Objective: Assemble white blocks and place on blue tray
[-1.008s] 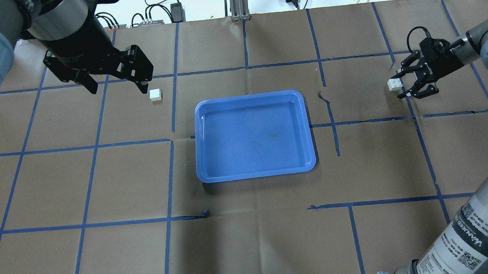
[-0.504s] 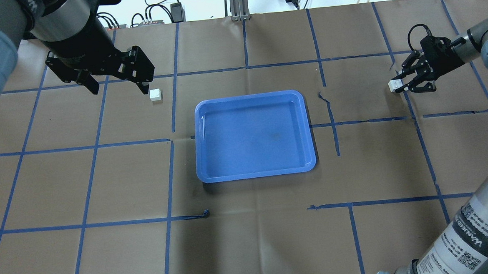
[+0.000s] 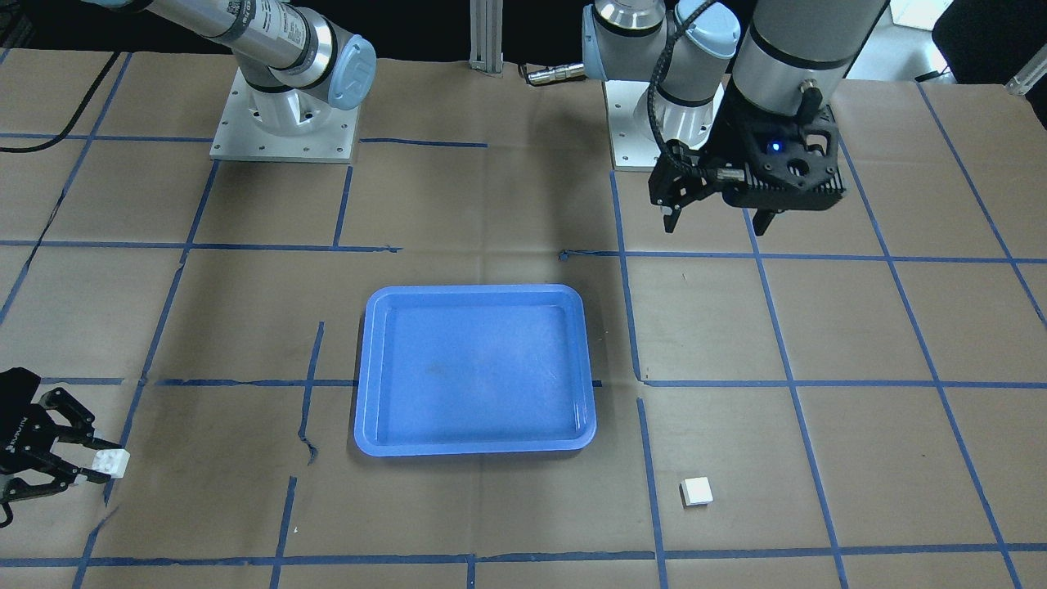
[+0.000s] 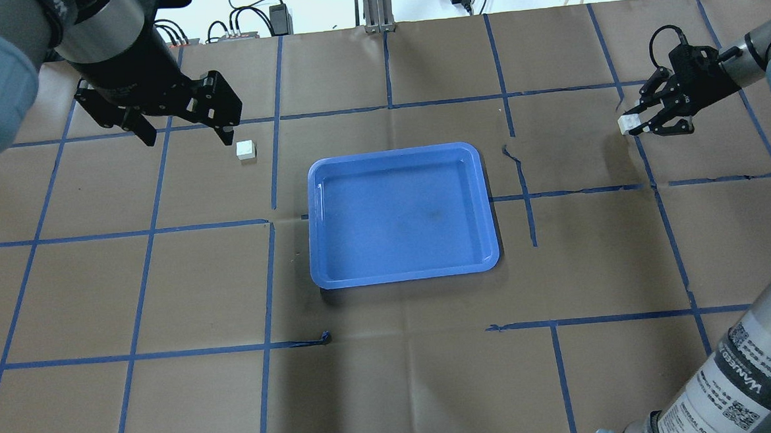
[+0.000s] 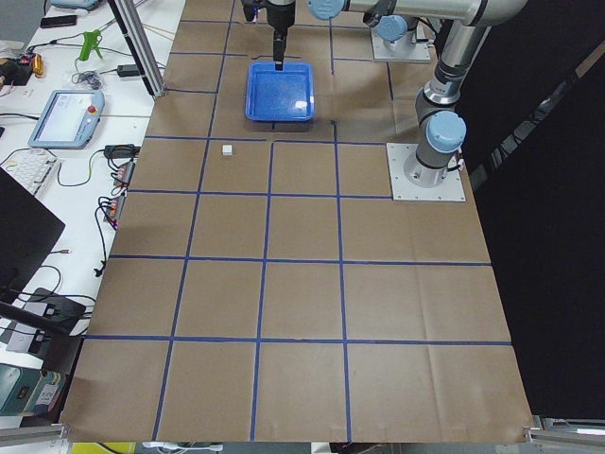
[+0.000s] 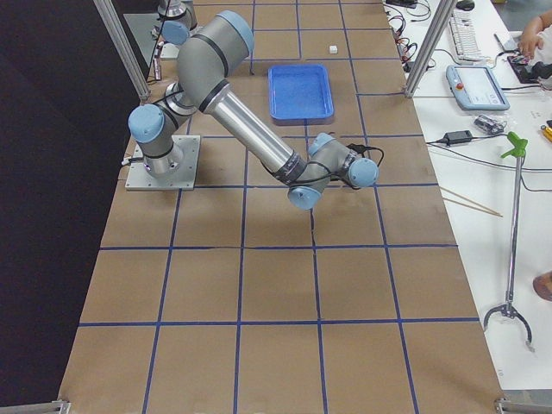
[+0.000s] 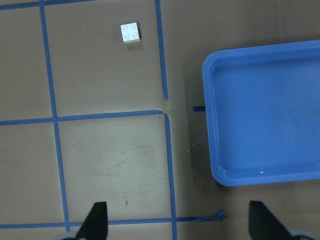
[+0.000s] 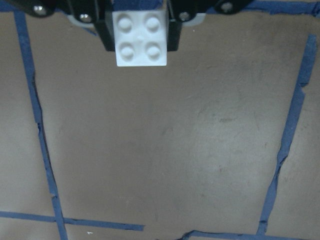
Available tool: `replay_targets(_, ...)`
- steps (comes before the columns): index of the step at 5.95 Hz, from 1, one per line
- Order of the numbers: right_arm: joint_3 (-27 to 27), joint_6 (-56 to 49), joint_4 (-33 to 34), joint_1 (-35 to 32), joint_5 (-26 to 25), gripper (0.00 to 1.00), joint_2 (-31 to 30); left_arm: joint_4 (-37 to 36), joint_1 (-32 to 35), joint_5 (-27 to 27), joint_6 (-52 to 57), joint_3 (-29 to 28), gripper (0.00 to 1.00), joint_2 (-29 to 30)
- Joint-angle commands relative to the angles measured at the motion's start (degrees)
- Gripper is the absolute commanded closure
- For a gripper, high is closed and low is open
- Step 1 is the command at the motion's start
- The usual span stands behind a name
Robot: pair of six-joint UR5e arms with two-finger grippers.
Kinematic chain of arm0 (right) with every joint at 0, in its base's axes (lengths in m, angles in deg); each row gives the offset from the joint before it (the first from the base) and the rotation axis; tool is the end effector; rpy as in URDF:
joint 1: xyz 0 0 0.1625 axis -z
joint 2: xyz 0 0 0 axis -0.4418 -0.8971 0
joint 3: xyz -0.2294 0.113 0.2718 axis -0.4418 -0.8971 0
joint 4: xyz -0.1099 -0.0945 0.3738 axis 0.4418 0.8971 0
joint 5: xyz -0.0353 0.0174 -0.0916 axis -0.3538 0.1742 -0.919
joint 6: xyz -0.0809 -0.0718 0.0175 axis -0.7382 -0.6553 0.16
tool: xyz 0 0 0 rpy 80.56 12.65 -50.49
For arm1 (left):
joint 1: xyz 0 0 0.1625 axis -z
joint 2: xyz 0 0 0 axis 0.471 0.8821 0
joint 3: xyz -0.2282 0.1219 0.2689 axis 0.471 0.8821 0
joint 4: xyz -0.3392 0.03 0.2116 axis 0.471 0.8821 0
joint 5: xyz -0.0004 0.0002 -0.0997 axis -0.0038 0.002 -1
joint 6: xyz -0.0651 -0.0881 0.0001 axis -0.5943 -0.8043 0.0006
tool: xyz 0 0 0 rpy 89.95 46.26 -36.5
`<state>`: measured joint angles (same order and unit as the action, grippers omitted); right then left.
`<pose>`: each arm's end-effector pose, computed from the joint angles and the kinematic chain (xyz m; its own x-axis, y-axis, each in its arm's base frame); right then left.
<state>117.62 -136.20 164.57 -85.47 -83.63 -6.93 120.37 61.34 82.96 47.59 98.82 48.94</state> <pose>-0.1584 -0.6351 0.1635 0.0228 -0.9921 0.1233 -0.8464 -0.0848 -0.5258 -0.1257 -0.5147 0.4157 -0.9996 0.0170 -0.0239 0.0177 0.9995 -0.0278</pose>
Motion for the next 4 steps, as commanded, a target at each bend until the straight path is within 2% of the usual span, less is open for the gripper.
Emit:
replay_targets(1,-0.1,1.0,-7.6,-2.0,0.0,0.78,-5.5,-12.1,-2.9,-1.4,0.7,-0.3,0.01,11.2)
replay_targets(2,1.8,0.8,-9.4,-3.1,1.4,0.79,-8.6,-17.6,-3.1,-1.3,0.7,-0.2,0.01,16.9)
replay_targets(4,12.2,0.3,-9.9,-4.8,3.5,0.79,-18.2,-34.3,-3.8,-1.1,1.8,-0.2,0.01,28.2)
